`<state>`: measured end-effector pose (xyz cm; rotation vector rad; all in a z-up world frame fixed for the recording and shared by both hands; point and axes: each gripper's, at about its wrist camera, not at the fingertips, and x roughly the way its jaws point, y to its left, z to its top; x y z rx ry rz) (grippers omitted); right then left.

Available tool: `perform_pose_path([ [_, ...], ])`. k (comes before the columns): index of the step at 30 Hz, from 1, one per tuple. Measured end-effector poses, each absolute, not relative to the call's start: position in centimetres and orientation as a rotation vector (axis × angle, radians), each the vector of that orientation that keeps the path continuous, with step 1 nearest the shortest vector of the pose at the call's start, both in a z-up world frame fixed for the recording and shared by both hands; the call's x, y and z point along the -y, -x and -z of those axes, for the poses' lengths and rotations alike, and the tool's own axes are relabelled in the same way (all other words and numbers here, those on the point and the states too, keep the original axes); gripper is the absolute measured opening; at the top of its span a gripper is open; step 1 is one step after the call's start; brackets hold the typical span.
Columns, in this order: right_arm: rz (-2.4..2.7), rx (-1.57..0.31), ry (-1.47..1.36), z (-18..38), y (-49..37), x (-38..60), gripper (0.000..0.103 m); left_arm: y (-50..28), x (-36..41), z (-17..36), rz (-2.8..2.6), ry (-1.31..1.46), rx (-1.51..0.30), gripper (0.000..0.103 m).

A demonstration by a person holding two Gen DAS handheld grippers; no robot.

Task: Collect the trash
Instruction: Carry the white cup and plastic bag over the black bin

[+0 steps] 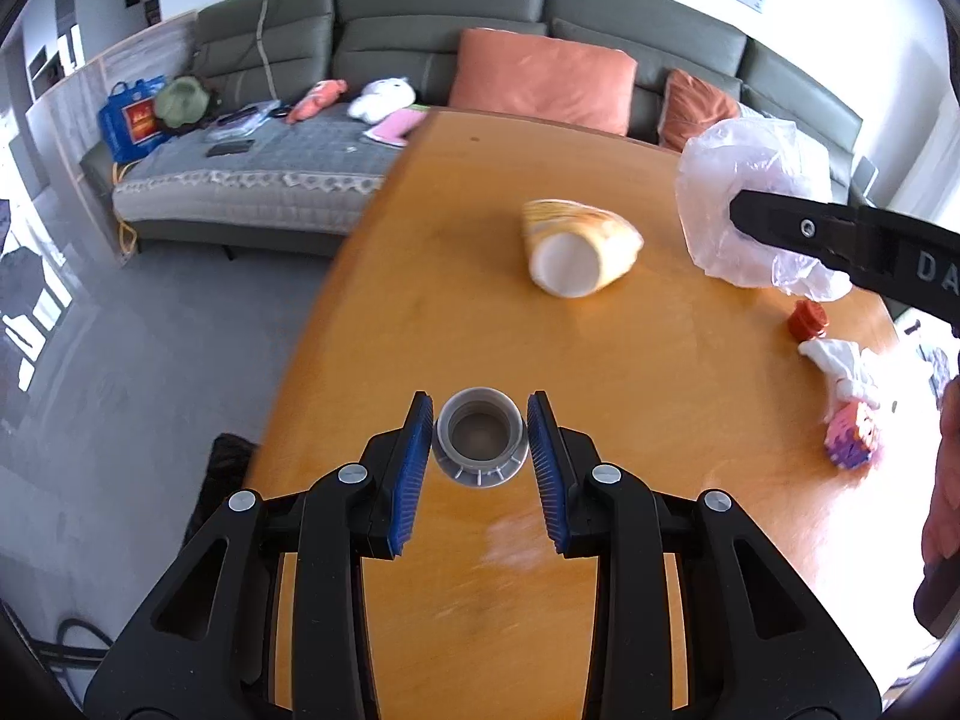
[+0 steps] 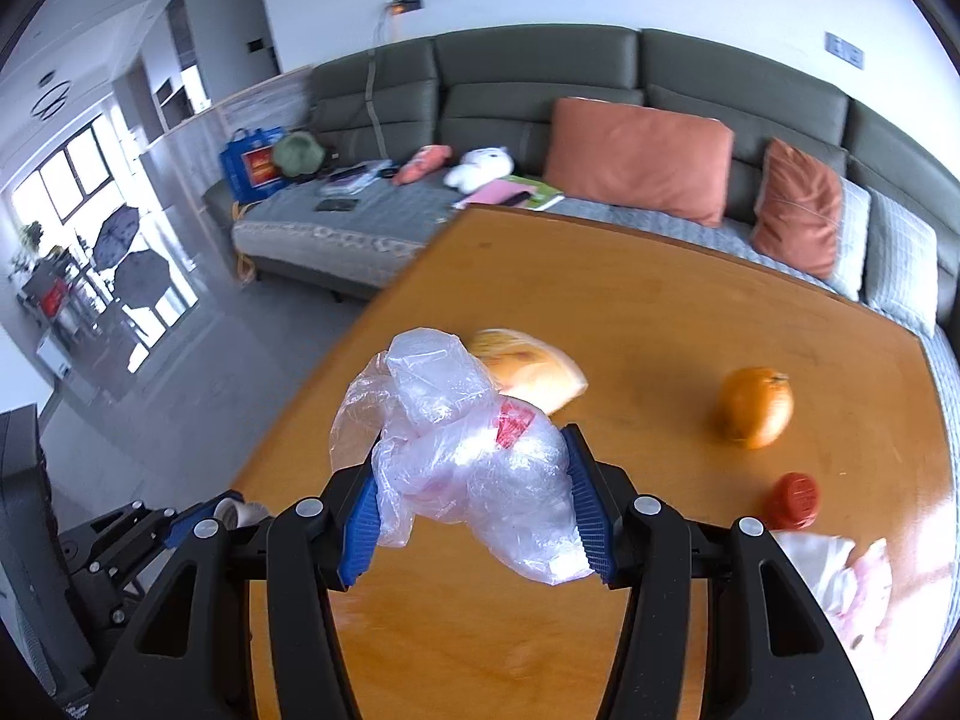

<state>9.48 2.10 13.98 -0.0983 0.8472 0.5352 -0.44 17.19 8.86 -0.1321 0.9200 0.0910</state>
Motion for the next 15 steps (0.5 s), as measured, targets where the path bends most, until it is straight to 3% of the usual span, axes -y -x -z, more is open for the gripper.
perform_pose_path([
  [15,-0.758,-0.873,0.195,-13.7,-2.4,-18.0,0.056,7.5,-31.7,-8.0,-0.263,0.244,-0.922,0.033],
])
